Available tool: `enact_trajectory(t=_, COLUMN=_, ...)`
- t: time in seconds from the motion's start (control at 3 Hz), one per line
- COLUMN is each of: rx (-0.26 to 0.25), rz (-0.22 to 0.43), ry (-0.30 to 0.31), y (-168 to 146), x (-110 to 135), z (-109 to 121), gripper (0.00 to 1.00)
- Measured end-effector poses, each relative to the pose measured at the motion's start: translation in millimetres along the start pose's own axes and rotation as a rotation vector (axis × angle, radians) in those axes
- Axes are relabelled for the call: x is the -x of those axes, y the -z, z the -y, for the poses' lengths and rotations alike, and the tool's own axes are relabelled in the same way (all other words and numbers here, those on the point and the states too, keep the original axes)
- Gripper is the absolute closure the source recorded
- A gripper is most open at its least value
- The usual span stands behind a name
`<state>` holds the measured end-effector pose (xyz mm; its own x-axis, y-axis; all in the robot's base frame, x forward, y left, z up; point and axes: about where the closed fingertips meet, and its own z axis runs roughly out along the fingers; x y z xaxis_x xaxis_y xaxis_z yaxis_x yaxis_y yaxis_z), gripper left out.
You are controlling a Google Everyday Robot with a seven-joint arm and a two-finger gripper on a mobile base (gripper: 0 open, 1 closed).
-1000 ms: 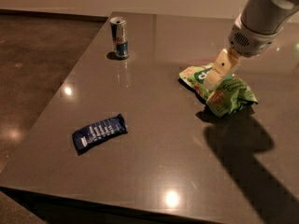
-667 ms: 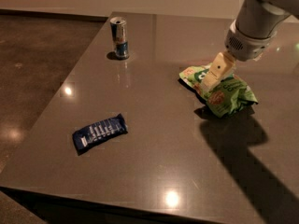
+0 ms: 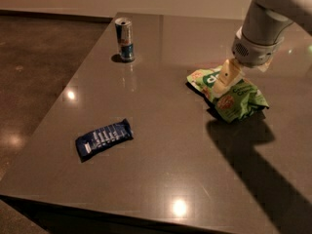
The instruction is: Pick green rice chip bag
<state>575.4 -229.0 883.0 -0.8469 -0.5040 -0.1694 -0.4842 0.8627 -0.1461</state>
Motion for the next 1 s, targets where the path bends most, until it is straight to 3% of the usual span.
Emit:
enact_trajectory(t=0.67, rx=-0.001, rz=-0.003, ry=0.001, y=1.4, x=3.3, z=-2.6, gripper=0.61)
enact_trajectory(t=1.0, rx=-0.006, rz=0.022, ry=0.034, y=18.2, x=11.3, z=-7.1, gripper=0.85)
